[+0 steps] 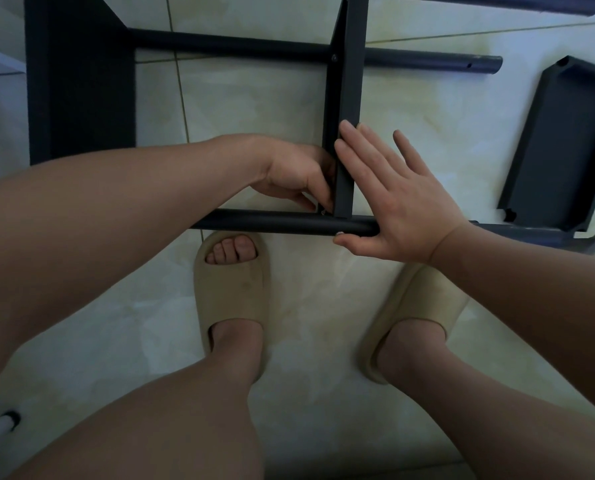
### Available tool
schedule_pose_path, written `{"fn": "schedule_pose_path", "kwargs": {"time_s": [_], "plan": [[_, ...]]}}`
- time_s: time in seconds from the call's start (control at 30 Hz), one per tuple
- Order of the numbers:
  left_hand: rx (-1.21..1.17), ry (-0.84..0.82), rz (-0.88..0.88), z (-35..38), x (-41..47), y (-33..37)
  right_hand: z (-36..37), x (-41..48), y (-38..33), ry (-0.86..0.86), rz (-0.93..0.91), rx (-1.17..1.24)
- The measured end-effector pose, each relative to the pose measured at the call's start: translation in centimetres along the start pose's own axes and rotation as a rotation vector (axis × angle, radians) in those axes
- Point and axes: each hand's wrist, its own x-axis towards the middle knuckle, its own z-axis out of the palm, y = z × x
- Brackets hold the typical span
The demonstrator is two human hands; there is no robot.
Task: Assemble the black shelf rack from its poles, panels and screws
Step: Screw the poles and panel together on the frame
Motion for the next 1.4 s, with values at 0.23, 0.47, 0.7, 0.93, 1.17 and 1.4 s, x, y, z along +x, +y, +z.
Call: {"fn": "schedule_pose_path", "kwargs": {"time_s": [0.23, 0.47, 0.7, 0.93, 1.17, 1.4], "plan": [[0.083, -0.081, -0.103, -0.9, 0.0, 0.6, 0.1, 0.0, 0.1, 0.0, -0.002, -0.003], [0.15, -0.102, -0.197, -1.1, 0.2, 1.0, 0.3, -0.1, 0.4, 0.01, -0.025, -0.003], [0.109, -0.019, -0.136, 0.4, 2.6, 2.0, -0.8, -1.4, 3.3, -0.043, -0.055, -0.067], [-0.064, 0.025, 0.006, 2.3, 6.4, 2.5, -2.3, -3.1, 8.0, -0.112, -0.099, -0.137], [0.001, -0.006, 0.012, 1.7, 7.3, 3.3, -2.0, -3.2, 8.4, -0.128, -0.095, -0.11], [0.102, 0.036, 0.035, 1.7, 6.5, 4.6, -2.0, -3.0, 8.2, -0.122, -0.091, -0.098]]}}
